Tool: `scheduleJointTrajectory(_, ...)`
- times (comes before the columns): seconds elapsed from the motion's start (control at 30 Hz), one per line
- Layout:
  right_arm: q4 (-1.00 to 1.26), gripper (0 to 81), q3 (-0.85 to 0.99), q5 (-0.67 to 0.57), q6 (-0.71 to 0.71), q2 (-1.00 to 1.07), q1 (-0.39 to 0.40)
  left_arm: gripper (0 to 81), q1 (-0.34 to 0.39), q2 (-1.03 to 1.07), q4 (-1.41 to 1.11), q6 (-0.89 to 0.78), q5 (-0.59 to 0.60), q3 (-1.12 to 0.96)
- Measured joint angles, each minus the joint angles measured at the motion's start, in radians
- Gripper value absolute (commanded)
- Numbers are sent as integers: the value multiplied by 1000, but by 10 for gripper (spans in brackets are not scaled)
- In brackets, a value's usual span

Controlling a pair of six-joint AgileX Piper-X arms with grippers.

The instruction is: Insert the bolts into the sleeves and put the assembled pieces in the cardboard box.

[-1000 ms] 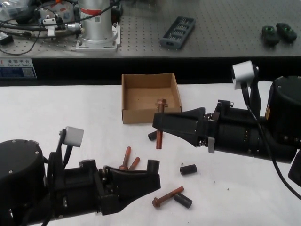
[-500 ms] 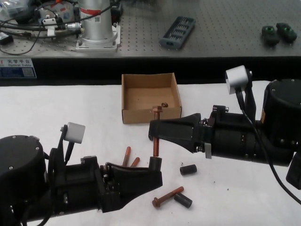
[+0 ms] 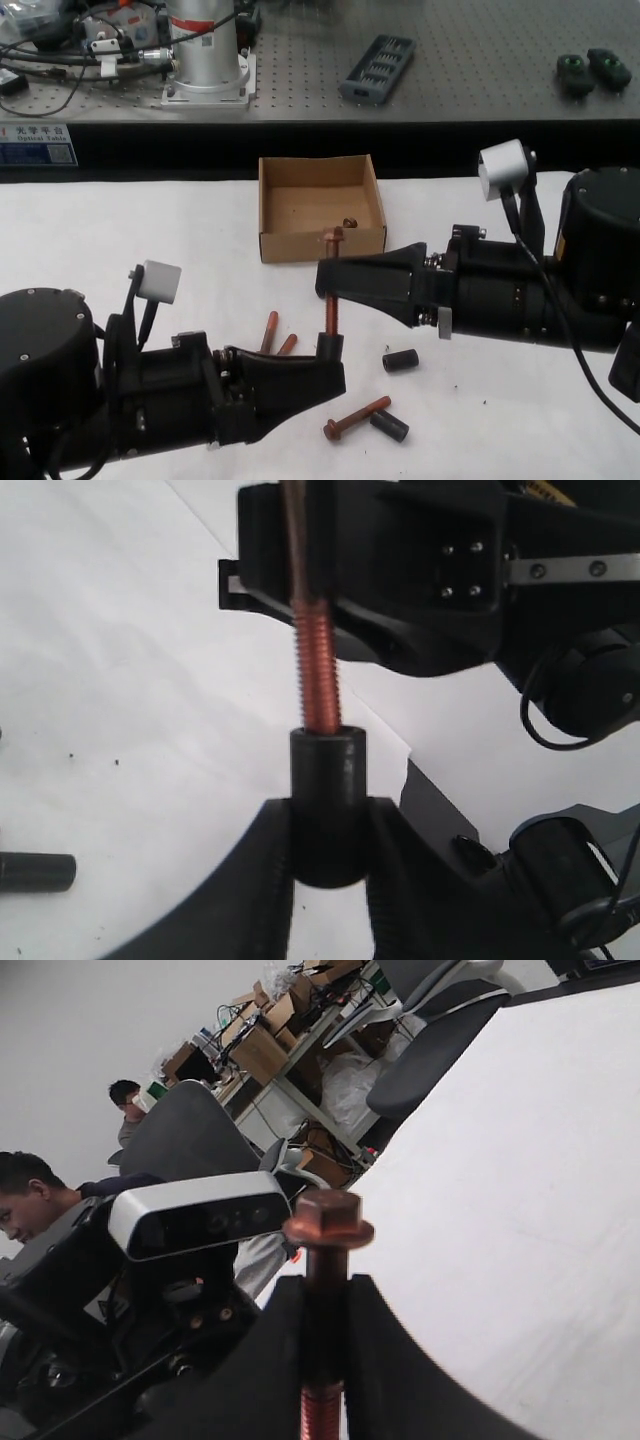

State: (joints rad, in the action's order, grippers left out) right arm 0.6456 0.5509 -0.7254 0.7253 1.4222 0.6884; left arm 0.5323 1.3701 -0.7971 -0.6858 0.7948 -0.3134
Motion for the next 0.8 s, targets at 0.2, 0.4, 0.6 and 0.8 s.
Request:
scheduleJointTrajectory(0.2,-5,41,0,-13,0,0,0,2,3,0,0,-31,-10,-2)
scheduleJointTrajectory(0.4,-6,41,0,-39,0,0,0,2,5,0,-42,-76,-43,-2)
scheduleJointTrajectory(0.6,6,41,0,-39,0,0,0,2,7,0,-104,-155,-99,-2)
scheduleJointTrajectory(0.8,8,49,0,-74,-7,0,-4,2,9,0,-104,-160,-95,-2)
